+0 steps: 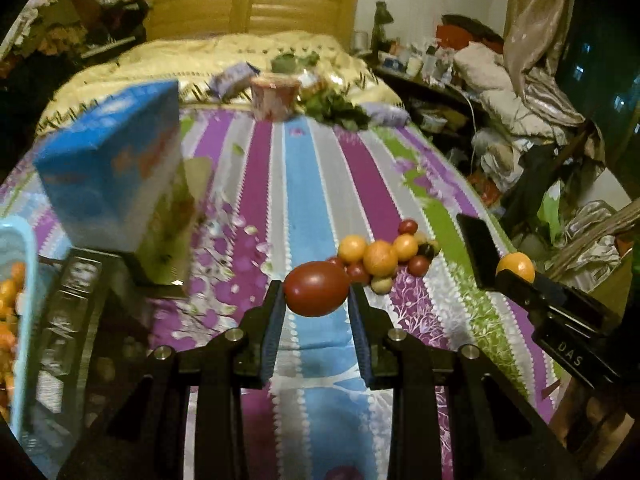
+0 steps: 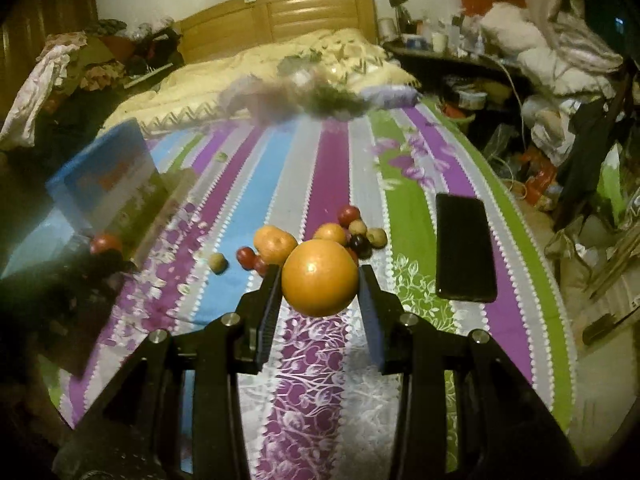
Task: Organize fruits
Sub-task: 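Carry the tomato and orange over the blue basket with both tools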
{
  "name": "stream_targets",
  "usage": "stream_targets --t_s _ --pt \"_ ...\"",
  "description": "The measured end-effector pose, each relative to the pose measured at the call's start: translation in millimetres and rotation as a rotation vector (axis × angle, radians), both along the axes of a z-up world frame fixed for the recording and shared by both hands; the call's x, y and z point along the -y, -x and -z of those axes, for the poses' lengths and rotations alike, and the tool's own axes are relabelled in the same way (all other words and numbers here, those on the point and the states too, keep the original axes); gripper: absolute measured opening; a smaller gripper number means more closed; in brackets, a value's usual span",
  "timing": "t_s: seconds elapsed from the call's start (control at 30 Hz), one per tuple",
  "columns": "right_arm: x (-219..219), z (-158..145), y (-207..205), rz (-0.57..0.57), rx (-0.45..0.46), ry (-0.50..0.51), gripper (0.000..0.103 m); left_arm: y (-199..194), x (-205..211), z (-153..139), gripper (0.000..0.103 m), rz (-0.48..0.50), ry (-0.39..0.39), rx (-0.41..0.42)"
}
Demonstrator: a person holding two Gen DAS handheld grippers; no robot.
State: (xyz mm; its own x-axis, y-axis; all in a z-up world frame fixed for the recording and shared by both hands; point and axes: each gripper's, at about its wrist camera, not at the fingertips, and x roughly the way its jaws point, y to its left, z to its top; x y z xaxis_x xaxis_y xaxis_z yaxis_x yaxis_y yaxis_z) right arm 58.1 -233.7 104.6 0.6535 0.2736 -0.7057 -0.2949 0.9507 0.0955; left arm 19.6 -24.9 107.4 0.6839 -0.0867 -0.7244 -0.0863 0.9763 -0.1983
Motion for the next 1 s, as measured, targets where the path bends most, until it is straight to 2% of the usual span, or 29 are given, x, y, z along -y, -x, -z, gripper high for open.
stream_targets --t_s 0.23,0.47,1.0 --pt "-26 -34 18 -0.050 0.064 -0.005 0.038 30 -27 -44 0.032 -0.061 -0.014 0.070" --pt "-67 -53 33 -0.121 0.091 -0.018 0.038 59 -67 -68 0.032 -0.145 -0.021 0.108" --pt "-202 -87 71 -0.400 0.120 -0.041 0.039 144 -198 -84 0.032 -0.403 -0.007 0.128"
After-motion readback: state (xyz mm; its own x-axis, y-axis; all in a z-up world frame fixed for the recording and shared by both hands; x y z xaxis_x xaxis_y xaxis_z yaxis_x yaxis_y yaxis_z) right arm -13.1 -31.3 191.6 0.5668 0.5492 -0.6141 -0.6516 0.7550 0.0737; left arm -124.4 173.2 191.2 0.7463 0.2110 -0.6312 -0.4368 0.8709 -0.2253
